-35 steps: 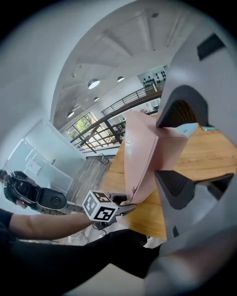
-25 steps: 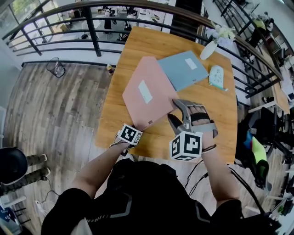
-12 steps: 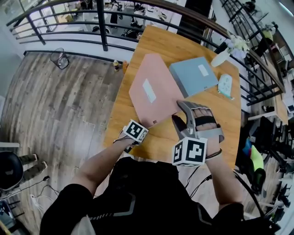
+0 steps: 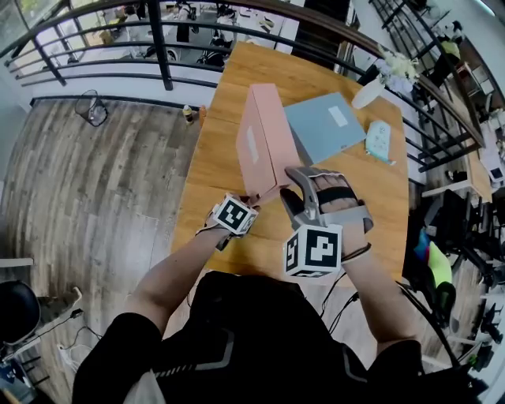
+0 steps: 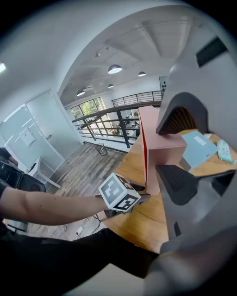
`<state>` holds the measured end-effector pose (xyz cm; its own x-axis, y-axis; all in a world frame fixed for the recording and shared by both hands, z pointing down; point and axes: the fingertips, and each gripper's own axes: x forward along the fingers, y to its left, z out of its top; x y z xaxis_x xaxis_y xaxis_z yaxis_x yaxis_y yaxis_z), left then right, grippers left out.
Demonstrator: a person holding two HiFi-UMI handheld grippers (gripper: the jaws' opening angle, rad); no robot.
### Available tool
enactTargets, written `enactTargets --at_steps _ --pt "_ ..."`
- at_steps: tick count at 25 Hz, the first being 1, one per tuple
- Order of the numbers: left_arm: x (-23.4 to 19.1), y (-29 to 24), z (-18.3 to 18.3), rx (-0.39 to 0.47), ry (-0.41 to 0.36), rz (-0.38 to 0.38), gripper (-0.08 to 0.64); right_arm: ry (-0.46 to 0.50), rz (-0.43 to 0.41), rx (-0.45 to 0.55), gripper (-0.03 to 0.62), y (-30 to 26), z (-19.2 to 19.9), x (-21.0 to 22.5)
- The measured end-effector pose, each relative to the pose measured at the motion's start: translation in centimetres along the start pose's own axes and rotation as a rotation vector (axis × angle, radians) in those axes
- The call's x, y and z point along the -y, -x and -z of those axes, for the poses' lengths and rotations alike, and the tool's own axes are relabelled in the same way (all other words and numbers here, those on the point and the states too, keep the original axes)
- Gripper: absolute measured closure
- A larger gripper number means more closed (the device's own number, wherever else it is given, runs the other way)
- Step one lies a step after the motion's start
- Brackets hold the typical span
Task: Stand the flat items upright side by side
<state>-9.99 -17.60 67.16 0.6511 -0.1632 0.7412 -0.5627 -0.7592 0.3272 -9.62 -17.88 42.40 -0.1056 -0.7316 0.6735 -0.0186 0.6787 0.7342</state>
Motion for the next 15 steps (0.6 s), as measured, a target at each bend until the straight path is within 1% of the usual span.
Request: enactTargets --at_steps 2,5,8,12,15 --pt "-0.4 0.3 -0.3 0.021 -0.005 -0.014 0.371 -0.028 -0.006 0.014 0.371 -0.4 0.3 0.5" --pt "-1.1 1.3 -1.2 0.077 0.000 -0.051 0.371 -0.036 -0.002 0.043 0.371 -0.9 0.1 1.0" --pt "-0.8 2.5 -3.0 0.151 -0.035 -0.093 0.368 -0.065 0.001 0.071 0.371 -1.7 -0.2 1.6" --pt "-1.0 5.3 -6.4 0.280 -0.125 -0.241 0.349 -0.187 -0.004 0.135 0.373 -2.9 -1.0 3.0" --pt "-0.9 7.1 -8.1 0.359 -0.184 -0.344 0.306 -0.227 0.001 0.154 0.373 -3.7 -1.6 3.9"
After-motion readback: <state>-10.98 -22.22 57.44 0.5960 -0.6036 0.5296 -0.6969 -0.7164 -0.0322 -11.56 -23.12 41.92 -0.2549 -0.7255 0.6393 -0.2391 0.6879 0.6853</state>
